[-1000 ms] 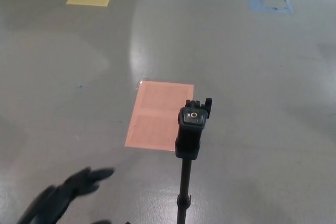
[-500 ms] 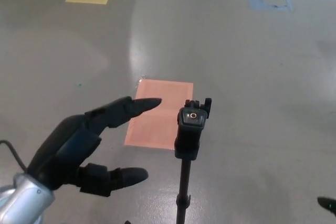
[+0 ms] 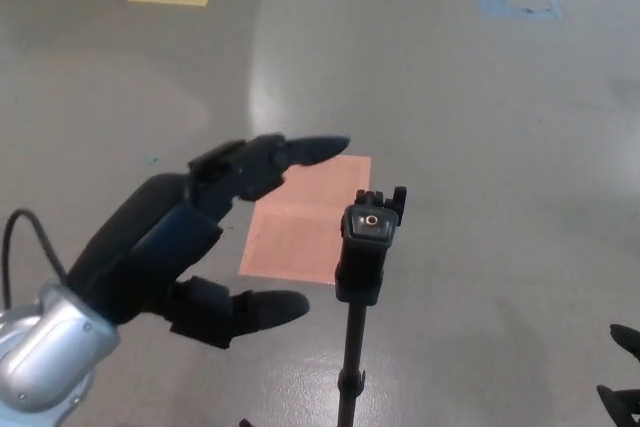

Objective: The robot uses its left hand to grab the top of a phone stand kept on the floor and rotates it anti-clockwise

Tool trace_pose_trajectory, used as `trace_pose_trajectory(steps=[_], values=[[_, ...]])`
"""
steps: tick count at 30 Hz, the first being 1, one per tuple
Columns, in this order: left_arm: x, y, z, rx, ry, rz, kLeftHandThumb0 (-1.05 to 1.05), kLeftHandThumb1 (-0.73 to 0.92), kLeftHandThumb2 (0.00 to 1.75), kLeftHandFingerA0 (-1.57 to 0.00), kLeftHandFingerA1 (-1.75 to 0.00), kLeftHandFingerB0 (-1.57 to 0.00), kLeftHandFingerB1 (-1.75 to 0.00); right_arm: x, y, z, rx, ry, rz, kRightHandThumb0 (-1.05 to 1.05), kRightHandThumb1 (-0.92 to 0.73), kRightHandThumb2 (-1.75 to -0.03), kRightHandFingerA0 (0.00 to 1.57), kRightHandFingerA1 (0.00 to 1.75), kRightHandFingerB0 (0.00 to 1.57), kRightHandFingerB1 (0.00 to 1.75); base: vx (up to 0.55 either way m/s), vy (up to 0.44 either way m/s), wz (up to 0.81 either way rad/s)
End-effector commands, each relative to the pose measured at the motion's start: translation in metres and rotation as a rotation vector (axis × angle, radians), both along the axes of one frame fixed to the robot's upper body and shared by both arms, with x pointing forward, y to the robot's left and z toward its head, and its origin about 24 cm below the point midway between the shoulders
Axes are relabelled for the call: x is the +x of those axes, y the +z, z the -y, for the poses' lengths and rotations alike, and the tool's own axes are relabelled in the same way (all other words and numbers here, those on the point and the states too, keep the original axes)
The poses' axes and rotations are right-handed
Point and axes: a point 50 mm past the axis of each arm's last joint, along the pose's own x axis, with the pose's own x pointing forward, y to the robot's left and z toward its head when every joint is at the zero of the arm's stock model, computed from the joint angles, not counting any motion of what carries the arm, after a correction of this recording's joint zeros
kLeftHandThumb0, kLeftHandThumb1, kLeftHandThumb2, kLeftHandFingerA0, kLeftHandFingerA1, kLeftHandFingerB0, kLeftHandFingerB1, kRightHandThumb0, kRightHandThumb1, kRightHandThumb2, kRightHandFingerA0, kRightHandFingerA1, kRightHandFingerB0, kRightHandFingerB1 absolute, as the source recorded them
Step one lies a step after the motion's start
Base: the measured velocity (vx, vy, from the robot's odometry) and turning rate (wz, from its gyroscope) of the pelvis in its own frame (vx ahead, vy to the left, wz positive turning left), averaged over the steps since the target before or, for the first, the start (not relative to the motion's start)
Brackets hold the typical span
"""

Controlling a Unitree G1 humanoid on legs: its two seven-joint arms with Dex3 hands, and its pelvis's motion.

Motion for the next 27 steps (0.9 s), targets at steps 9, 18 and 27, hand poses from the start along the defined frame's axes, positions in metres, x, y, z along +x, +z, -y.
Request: trace_pose_trajectory(steps=[9, 18, 27], values=[[0.023, 0.01, 0.025, 0.136, 0.008, 0.083, -0.31, 0.25, 0.84, 0.0, -0.47, 0.0, -0.49, -0.001, -0.001, 0.004, 0.004, -0.015, -0.018, -0.36, -0.79, -0.63, 0.65, 0.48, 0.15, 0.3, 0.0, 0.0, 0.0], [0.041, 0.009, 0.041, 0.239, 0.032, 0.16, -0.61, 0.38, 0.78, -0.03, -0.31, -0.02, -0.26, 0.003, 0.001, 0.006, 0.016, -0.023, -0.021, -0.36, -0.78, -0.66, 0.65, 0.49, 0.15, 0.31, 0.0, 0.0, 0.0], [0.047, 0.001, 0.049, 0.283, 0.037, 0.196, -0.58, 0.36, 0.78, -0.03, -0.31, -0.02, -0.26, 0.002, 0.001, 0.007, 0.017, -0.027, -0.021, -0.33, -0.77, -0.62, 0.66, 0.47, 0.15, 0.3, 0.0, 0.0, 0.0]])
